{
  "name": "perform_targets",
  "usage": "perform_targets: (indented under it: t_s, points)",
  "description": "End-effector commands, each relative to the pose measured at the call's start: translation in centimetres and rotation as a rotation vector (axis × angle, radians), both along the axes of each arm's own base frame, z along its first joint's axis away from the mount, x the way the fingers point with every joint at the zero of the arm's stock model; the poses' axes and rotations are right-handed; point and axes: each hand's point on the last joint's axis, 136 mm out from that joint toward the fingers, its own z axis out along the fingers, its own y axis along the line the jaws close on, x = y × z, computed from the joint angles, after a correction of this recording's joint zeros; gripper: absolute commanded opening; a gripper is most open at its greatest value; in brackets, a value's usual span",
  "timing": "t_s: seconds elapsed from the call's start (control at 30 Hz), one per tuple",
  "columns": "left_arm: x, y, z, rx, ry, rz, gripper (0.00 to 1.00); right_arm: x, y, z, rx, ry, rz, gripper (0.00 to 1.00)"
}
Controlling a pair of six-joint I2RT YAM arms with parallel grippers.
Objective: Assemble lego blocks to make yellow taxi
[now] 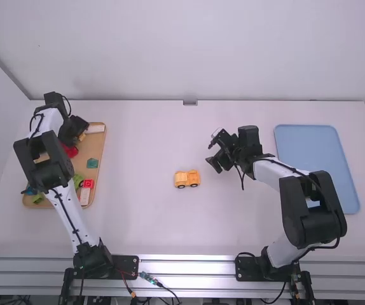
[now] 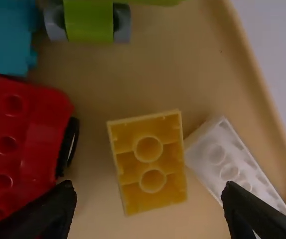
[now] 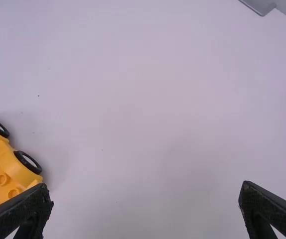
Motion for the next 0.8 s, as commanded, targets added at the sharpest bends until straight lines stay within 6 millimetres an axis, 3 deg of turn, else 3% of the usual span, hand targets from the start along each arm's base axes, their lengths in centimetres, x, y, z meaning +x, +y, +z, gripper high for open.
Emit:
perform_targets:
  t_s: [0.0, 0.13, 0.77]
  points:
    - [-0.77, 0.54, -0.59, 0.029, 0.037, 0.026, 0.71, 0.03, 0.08, 0.67, 0.005, -0.015, 0.003, 0.99]
    - [-0.85, 0.53, -0.61, 0.042, 0.047, 0.025, 0.62, -0.01, 0.07, 0.62, 0.004, -0.012, 0.002, 0.99]
    - [-1.31, 0.19, -0.8, 0.035, 0.069, 0.021, 0.56, -0.01, 0.07, 0.62, 0.005, -0.012, 0.002, 0.99]
